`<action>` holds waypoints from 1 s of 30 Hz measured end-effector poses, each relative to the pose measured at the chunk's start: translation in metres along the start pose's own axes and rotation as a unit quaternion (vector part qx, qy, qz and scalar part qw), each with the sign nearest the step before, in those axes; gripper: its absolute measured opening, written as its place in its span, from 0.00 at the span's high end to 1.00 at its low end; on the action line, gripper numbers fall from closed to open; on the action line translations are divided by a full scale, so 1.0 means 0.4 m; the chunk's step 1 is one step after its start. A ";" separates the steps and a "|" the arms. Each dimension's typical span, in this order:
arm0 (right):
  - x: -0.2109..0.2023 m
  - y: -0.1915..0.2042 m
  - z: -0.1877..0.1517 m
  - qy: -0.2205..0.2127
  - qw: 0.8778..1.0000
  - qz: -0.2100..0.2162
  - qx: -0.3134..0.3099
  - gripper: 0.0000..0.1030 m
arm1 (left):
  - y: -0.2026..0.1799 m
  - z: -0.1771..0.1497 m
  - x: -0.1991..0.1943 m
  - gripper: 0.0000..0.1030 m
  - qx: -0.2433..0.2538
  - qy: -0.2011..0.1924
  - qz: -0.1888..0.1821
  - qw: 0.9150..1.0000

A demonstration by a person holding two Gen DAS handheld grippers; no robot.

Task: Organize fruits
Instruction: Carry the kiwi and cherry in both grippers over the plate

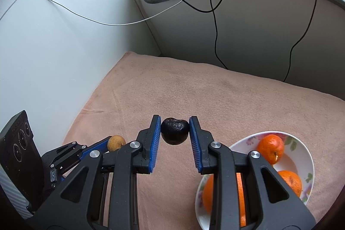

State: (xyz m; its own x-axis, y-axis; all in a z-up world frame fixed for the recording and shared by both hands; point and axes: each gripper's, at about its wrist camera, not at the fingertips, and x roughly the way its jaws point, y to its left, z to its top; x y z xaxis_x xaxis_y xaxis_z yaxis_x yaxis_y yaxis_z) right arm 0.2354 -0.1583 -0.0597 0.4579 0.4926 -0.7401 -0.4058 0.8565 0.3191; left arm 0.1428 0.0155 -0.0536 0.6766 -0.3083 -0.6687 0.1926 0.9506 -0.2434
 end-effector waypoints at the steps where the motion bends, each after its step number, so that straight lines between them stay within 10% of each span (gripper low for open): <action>1: -0.015 -0.010 -0.002 -0.004 1.000 -0.002 0.001 0.73 | -0.013 0.002 0.004 0.77 0.004 0.000 -0.004 1.000; 30: -0.127 -0.317 -0.106 -0.012 0.995 -0.059 0.083 0.72 | -0.315 0.032 0.129 0.77 0.079 0.027 -0.092 0.992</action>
State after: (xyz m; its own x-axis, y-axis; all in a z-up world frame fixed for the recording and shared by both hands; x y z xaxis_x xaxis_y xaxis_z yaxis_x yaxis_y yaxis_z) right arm 0.2301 -0.2982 -0.0875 0.5146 0.3890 -0.7641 -0.2134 0.9212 0.3252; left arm 0.1624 -0.1196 -0.0483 0.5814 -0.4751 -0.6605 0.4223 0.8701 -0.2542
